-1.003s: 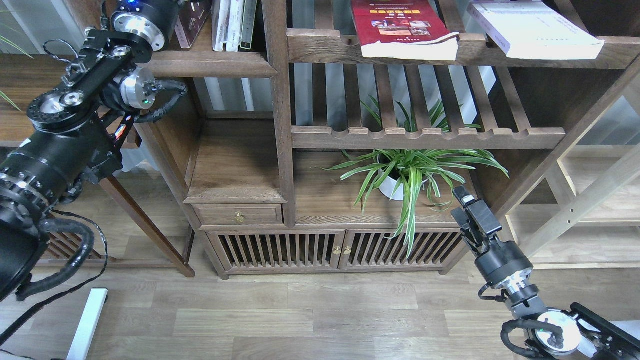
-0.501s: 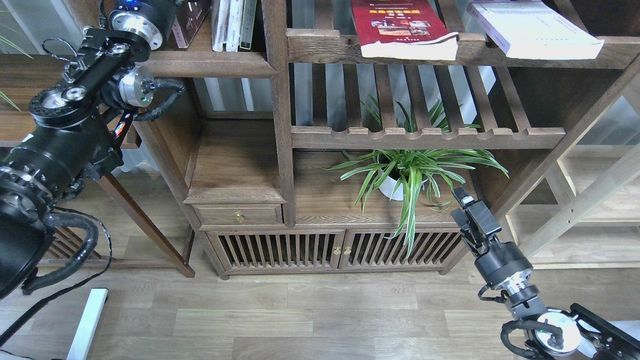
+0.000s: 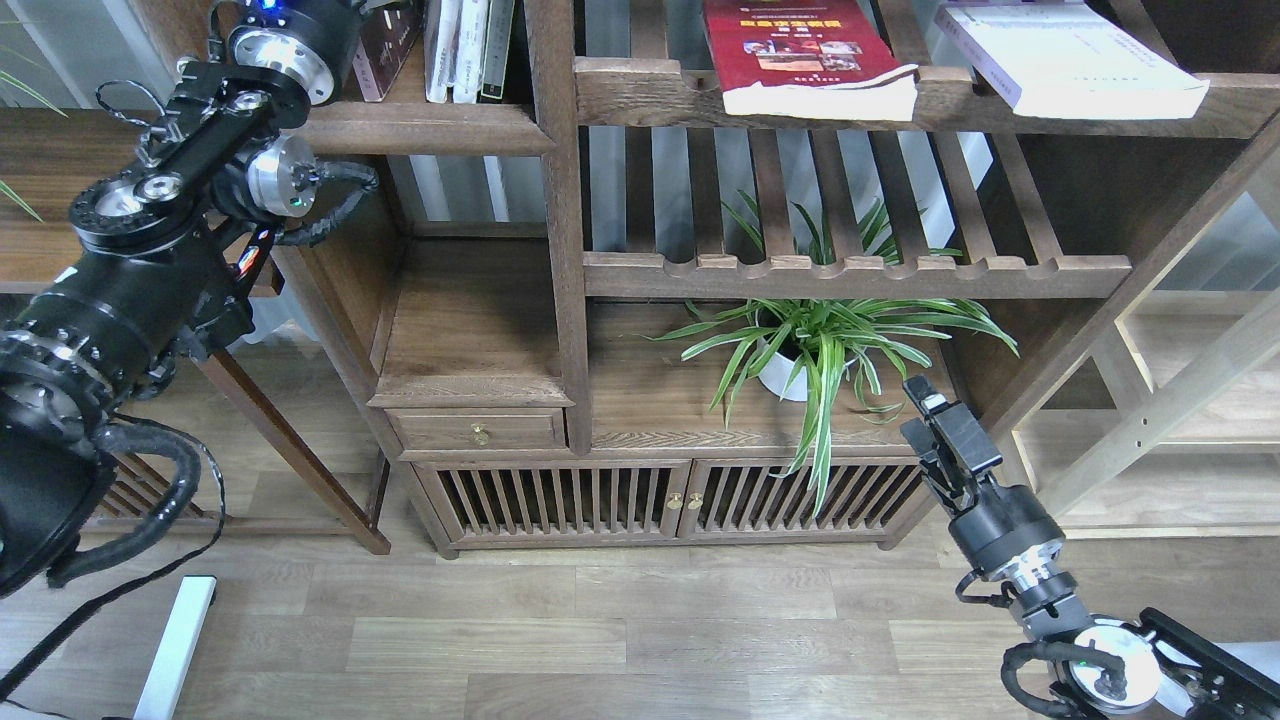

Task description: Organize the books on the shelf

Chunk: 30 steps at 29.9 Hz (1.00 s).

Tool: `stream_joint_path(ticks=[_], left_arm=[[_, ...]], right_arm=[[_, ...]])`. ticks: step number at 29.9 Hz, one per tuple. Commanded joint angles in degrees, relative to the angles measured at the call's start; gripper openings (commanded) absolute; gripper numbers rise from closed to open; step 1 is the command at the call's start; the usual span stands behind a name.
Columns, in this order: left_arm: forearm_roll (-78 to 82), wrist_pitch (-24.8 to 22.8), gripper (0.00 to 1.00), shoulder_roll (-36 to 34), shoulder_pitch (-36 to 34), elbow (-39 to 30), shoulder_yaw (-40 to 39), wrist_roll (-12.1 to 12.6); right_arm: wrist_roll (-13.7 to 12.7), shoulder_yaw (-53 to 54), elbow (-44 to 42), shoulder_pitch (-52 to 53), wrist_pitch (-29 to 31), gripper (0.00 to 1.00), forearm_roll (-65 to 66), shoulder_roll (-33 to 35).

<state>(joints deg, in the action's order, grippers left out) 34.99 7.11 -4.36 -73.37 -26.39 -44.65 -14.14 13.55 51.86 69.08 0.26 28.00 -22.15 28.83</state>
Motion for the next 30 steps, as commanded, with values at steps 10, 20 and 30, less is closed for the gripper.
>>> stream_joint_path(ticks=[10, 20, 30], left_arm=[[-0.10, 0.45, 0.19, 0.32, -0.98, 0.81, 0.97, 0.34], [-0.19, 0.62, 0.27, 0.58, -1.07, 0.81, 0.97, 0.26], [-0.19, 0.71, 0.28, 0.41, -2.39, 0.81, 0.88, 0.34]], right_arm=[[-0.01, -0.01, 0.00, -1.14, 0.00, 0.98, 0.00, 0.09], [-0.01, -0.01, 0.00, -1.14, 0.00, 0.98, 0.00, 0.18], [-0.01, -0.09, 0.00, -1.23, 0.00, 0.98, 0.00, 0.27]])
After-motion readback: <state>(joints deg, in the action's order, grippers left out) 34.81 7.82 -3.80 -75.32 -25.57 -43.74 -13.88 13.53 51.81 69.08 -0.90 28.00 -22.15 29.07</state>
